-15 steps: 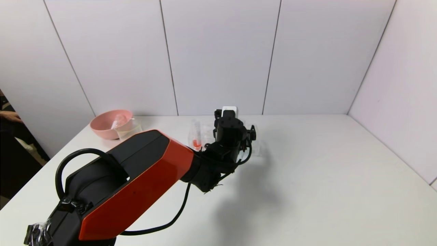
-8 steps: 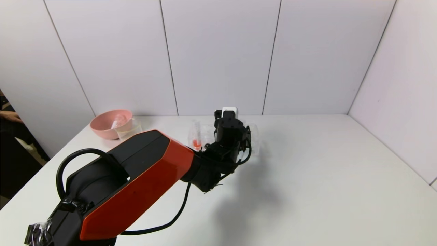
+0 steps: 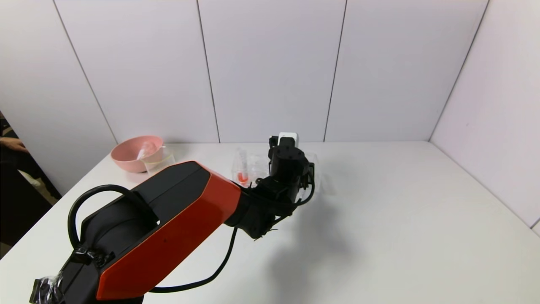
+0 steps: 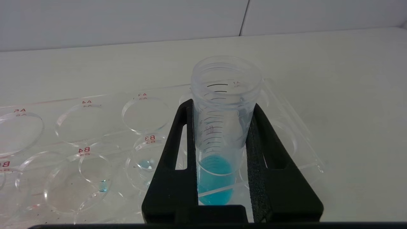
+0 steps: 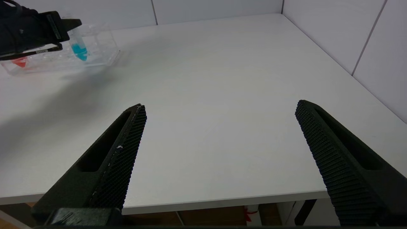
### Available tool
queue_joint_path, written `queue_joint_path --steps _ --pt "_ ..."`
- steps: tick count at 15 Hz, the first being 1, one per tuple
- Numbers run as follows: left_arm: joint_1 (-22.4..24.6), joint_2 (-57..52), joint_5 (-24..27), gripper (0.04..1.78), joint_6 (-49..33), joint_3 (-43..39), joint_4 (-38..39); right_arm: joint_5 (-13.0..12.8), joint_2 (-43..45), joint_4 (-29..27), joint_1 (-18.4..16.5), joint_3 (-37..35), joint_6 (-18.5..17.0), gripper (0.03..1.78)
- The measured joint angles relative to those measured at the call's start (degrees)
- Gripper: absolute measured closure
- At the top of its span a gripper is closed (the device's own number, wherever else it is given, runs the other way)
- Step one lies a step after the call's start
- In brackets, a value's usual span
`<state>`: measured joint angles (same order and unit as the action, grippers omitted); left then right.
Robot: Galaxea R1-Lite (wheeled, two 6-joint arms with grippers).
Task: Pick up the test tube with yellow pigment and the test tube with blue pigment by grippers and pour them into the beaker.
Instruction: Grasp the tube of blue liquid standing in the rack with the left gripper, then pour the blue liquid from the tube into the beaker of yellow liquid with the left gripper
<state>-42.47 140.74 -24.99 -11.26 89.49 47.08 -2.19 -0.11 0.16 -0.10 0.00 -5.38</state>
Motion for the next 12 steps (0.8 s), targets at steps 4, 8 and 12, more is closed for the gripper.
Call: queue_joint_path --steps 4,8,12 --pt "0.02 -1.11 -0.04 1.37 0.02 -0.27 -1.11 0.0 0.0 0.0 0.0 0.0 0.0 0.1" --pt "-0.5 -3.8 -0.2 1.37 0.2 -0.94 -3.12 0.0 0.0 0.0 0.0 0.0 -0.05 0.1" --pt "-1.49 -6.75 -0.5 1.37 0.38 -0.57 -6.23 0.0 0.0 0.0 0.0 0.0 0.0 0.1"
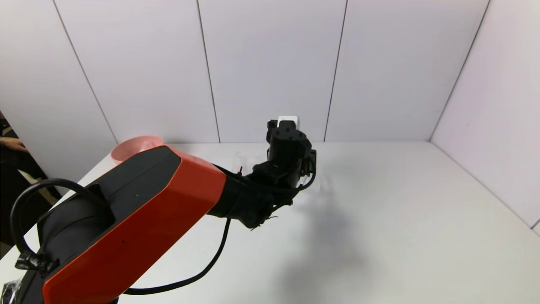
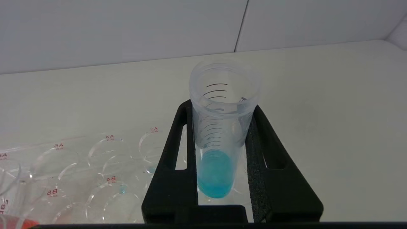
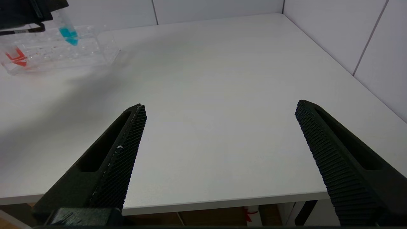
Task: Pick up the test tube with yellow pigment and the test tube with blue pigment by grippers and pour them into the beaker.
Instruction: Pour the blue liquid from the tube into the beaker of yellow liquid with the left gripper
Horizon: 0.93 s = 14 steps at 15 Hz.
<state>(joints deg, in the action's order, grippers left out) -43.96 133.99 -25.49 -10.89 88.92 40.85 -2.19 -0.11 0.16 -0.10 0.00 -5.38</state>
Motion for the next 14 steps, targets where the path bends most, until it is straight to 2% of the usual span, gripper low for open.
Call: queue_joint_path --steps 7,14 --pt "-1.52 -2.54 -1.51 1.37 1.18 0.72 -1.52 0.0 0.0 0.02 0.0 0.0 -0.02 0.1" --pt "-0.88 -7.5 -1.63 1.37 3.45 -0.5 -2.57 0.0 0.0 0.0 0.0 0.0 0.01 0.1"
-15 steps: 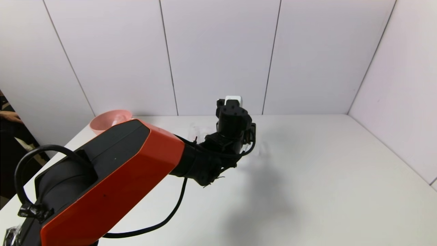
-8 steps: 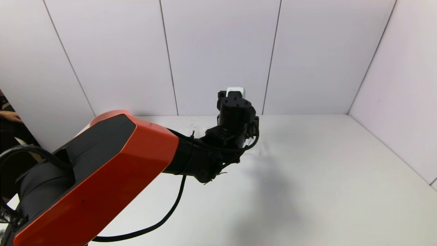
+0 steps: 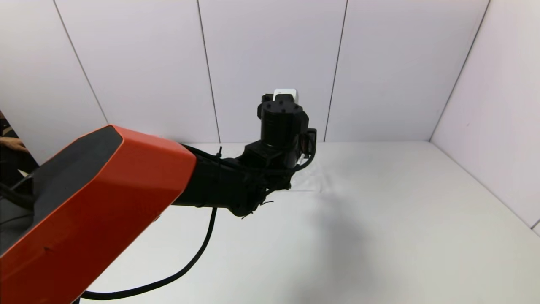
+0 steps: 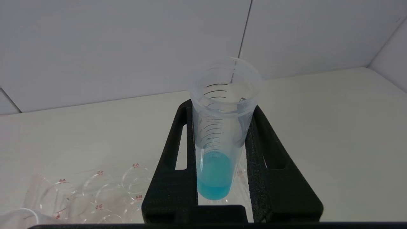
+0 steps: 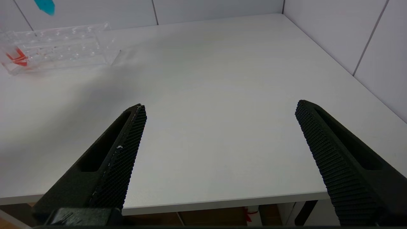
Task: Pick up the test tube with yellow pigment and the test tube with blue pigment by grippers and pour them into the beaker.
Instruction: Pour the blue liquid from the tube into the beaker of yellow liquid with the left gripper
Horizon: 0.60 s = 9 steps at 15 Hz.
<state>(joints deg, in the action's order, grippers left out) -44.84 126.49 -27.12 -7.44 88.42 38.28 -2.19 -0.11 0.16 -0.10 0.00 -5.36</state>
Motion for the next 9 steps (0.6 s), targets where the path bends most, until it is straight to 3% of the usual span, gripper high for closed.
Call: queue_joint_path --steps 9 --pt "11.74 -14.86 2.74 1.37 2.73 -5.01 -7.06 0.0 0.0 0.02 0.0 0.0 -0.04 0.1"
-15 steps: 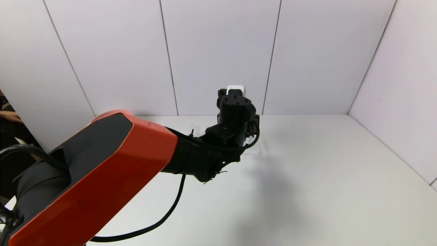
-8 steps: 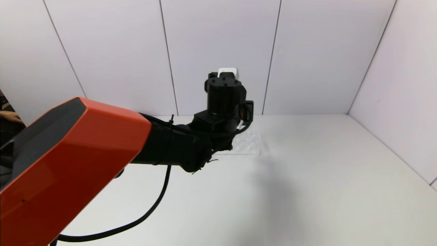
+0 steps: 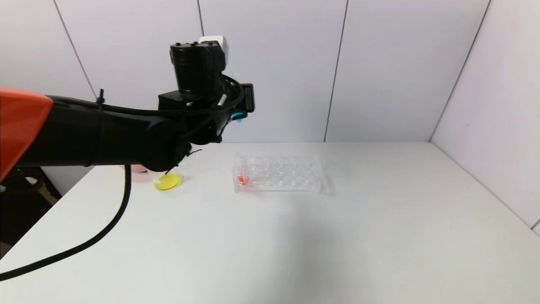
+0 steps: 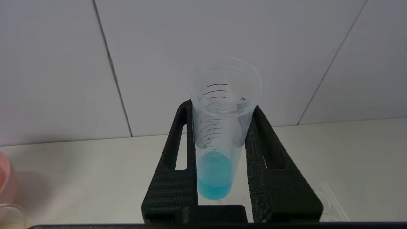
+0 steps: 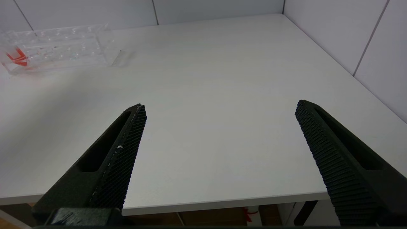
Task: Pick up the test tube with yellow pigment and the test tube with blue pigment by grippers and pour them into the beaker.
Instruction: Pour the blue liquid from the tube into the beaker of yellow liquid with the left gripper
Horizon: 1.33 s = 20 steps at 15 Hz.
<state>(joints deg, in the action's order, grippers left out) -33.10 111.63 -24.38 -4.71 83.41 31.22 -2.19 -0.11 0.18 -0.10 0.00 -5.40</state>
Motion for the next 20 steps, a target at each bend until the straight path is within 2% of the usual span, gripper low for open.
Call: queue_joint_path --steps 5,14,20 --pt "8.22 -6.36 4.27 1.37 0.27 -7.17 0.34 0.0 0.0 0.02 0.0 0.0 0.02 0.1" --pt "29.11 -15.02 16.58 1.37 -0.24 -19.36 0.74 0.0 0.0 0.0 0.0 0.0 0.0 0.1" --pt "41.28 -16.96 24.62 1.37 -0.52 -22.77 2.55 0.0 0.0 0.0 0.0 0.0 0.04 0.1"
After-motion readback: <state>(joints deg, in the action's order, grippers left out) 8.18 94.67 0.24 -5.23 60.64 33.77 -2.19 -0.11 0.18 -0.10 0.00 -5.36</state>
